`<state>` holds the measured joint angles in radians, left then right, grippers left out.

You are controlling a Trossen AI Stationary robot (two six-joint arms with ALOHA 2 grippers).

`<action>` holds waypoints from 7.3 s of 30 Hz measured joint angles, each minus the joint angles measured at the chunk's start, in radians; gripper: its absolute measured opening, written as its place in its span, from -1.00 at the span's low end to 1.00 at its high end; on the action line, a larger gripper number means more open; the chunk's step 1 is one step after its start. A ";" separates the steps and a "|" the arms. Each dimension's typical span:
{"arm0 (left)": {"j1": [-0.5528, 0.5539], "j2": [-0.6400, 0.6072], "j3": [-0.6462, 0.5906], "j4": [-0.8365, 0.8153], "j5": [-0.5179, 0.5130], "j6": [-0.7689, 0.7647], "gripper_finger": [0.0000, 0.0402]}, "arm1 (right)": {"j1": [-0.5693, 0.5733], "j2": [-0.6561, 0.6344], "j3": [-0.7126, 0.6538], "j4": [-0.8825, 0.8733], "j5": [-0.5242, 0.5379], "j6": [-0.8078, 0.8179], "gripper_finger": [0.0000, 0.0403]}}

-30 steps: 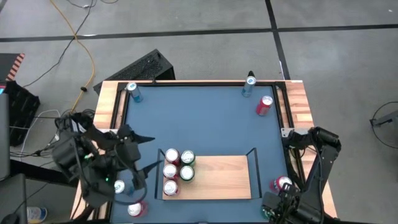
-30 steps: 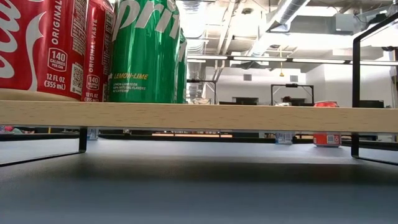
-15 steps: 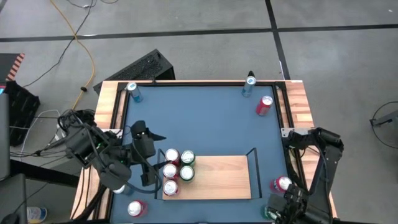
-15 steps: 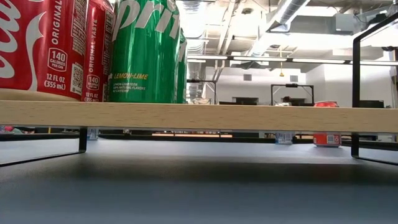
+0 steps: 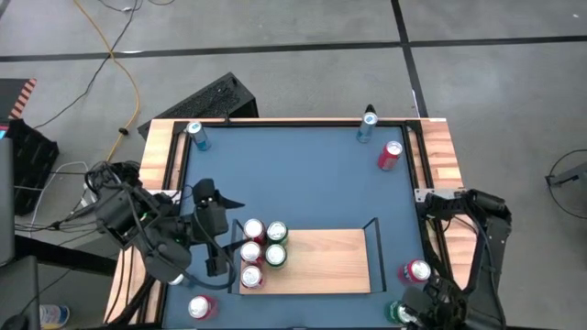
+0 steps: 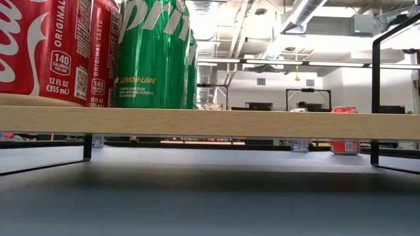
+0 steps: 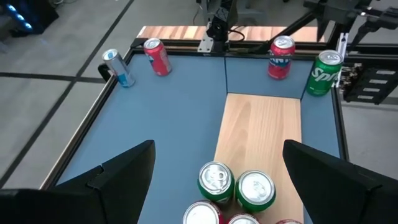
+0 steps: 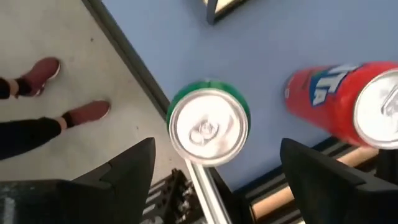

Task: Place canned beverage on shelf
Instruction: Put the green soda can on the shelf aligned with the other green soda can

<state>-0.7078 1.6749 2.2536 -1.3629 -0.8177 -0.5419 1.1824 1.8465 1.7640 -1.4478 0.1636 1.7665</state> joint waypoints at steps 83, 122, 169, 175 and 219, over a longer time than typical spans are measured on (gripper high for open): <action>-0.079 0.000 -0.082 -0.013 -0.118 -0.136 0.69 | -0.021 0.024 -0.239 0.240 -0.058 -0.126 0.55; -0.154 -0.023 -0.081 -0.041 -0.088 -0.114 0.69 | -0.356 0.023 0.423 0.183 -0.077 -0.752 0.34; -0.292 -0.020 -0.148 -0.031 -0.227 -0.362 0.69 | -0.658 0.195 0.297 0.074 -0.137 -2.055 0.34; -0.292 -0.020 -0.148 -0.032 -0.235 -0.361 0.69 | -0.659 0.223 0.297 0.069 -0.137 -2.055 0.39; -0.314 -0.020 -0.148 -0.060 -0.268 -0.353 0.69 | -0.518 0.236 0.472 -0.079 0.258 -0.798 0.81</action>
<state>-1.0214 1.6550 2.1056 -1.4230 -1.0853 -0.8948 0.6645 2.0830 2.2360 -1.5265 0.4218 0.9684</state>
